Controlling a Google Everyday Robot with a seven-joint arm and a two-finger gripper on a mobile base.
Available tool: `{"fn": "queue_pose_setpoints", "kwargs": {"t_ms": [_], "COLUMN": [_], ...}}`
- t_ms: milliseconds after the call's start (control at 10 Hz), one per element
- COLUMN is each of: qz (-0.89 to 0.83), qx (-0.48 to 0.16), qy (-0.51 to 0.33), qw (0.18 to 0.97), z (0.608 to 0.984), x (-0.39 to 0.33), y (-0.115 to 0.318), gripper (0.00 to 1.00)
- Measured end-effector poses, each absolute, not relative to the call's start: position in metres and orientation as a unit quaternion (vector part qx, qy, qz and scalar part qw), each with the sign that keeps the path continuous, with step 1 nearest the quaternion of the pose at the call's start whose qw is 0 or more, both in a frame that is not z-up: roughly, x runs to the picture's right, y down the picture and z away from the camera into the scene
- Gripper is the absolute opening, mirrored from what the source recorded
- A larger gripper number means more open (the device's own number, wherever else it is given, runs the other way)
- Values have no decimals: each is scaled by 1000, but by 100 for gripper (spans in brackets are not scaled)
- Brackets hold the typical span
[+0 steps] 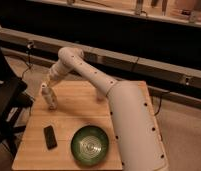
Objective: Knock the bottle over
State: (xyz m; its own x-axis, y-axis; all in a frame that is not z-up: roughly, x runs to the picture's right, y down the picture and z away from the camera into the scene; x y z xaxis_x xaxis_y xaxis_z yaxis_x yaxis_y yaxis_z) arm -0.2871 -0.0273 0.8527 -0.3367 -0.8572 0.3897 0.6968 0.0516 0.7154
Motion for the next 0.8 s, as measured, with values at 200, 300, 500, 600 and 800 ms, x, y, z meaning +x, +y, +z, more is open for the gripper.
{"fn": "queue_pose_setpoints", "kwargs": {"t_ms": [200, 300, 500, 600, 800], "qz": [-689, -692, -695, -696, -698], "qx": [92, 94, 102, 103, 90], "qy": [-461, -468, -488, -501, -509], "qw": [551, 542, 517, 503, 495], "z": [842, 837, 827, 824, 824], "x": [-295, -298, -302, -303, -302], "y": [-25, -25, -25, -24, -20], "gripper": [0, 0, 0, 0, 0]}}
